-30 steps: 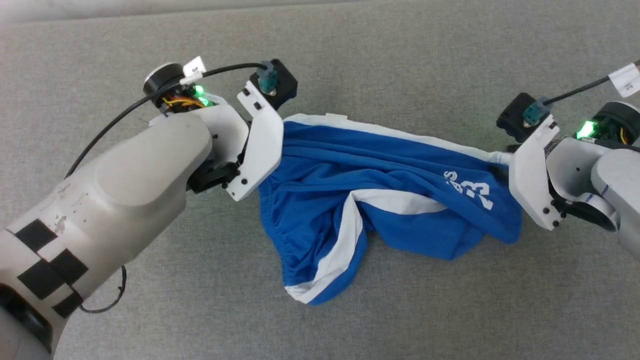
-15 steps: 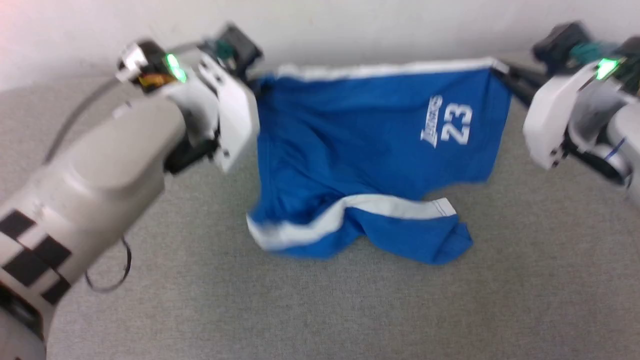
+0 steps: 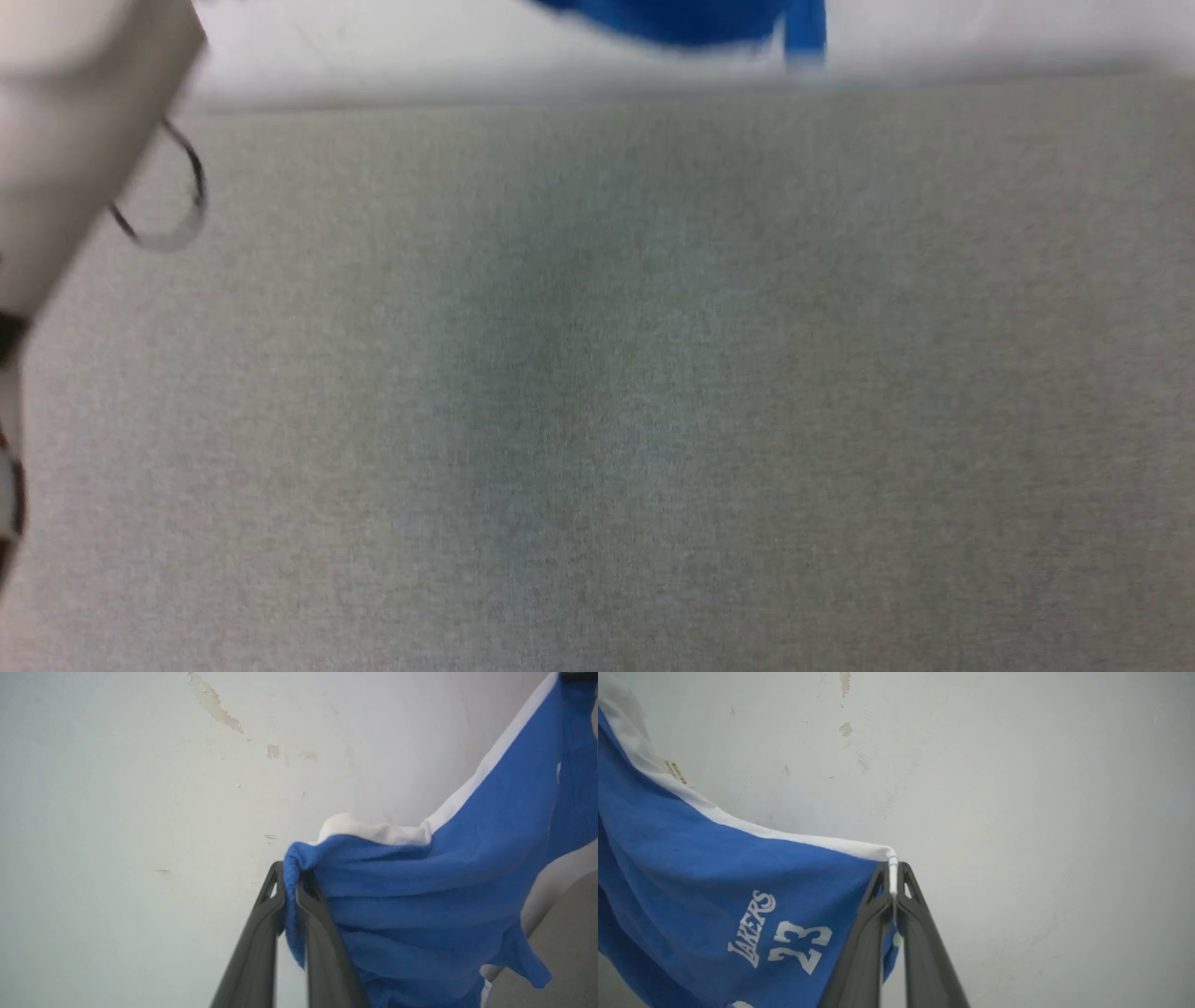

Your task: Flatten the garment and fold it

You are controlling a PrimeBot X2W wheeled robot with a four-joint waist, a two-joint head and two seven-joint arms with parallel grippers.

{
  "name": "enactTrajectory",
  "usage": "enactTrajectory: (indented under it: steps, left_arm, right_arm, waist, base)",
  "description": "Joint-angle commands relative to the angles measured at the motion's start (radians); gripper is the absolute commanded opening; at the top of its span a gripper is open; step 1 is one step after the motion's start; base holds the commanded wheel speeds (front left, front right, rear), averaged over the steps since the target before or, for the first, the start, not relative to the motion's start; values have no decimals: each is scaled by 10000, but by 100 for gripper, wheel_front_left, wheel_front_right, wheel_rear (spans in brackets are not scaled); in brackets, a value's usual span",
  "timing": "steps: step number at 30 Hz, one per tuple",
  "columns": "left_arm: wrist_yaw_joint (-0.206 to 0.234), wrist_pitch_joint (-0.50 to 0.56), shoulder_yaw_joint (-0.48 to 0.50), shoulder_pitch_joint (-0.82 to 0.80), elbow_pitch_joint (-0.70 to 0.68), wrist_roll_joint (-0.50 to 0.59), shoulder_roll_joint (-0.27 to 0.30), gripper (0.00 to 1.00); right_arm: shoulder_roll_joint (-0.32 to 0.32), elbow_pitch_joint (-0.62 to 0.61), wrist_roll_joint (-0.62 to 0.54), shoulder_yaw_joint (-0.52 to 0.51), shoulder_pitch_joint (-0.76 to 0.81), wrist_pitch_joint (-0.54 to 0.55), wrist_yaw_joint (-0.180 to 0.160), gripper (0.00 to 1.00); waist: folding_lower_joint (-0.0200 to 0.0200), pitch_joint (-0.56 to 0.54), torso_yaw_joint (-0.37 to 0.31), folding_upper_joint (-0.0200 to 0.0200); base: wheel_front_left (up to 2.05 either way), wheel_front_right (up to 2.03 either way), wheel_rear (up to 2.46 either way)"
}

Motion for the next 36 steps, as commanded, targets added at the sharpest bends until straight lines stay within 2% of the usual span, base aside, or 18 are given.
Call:
enactTrajectory:
  steps: [1, 5, 11, 18, 22, 26, 32, 36]
  left_arm:
    - [119, -130, 88, -248, 108, 71, -62, 0]
    - [275, -425, 432, -1380, 588, 189, -290, 0]
    - [416, -962, 895, -2623, 1382, 194, -544, 0]
    - [347, -1420, 1241, -3002, 1856, 32, -512, 0]
    - [347, -1642, 1275, -2346, 1769, -57, -500, 0]
    - [432, -1781, 1395, -1041, 1606, -257, -443, 0]
    - [680, -1827, 1769, 1731, 658, -269, -152, 0]
    - [1013, -1829, 2252, 4128, -517, -117, 83, 0]
  right_arm:
    - [111, 120, -151, -85, -259, -38, -23, 0]
    - [408, 502, -961, -426, -1626, -18, -23, 0]
    - [510, 1020, -2158, -579, -3461, -133, -23, 0]
    - [663, 1415, -2555, -923, -4106, -568, -23, 0]
    - [800, 1450, -2520, -801, -3557, -933, -23, 0]
    - [857, 1380, -2337, -663, -2403, -1345, -23, 0]
    - [802, 955, -1990, -130, 183, -1656, -23, 0]
    - [599, -33, -1832, 263, 2296, -1694, -23, 0]
  waist:
    - [0, 963, 63, 0]
    - [0, 1969, 85, 0]
    - [0, 3036, 128, 0]
    - [0, 3500, 105, 0]
    - [0, 3396, 64, 0]
    - [0, 3019, 51, 0]
    - [0, 2153, 7, 0]
    - [0, 1400, -14, 0]
  base:
    - [0, 0, 0]
    - [0, 0, 0]
    - [0, 0, 0]
    - [0, 0, 0]
    - [0, 0, 0]
    - [0, 0, 0]
    - [0, 0, 0]
    - [0, 0, 0]
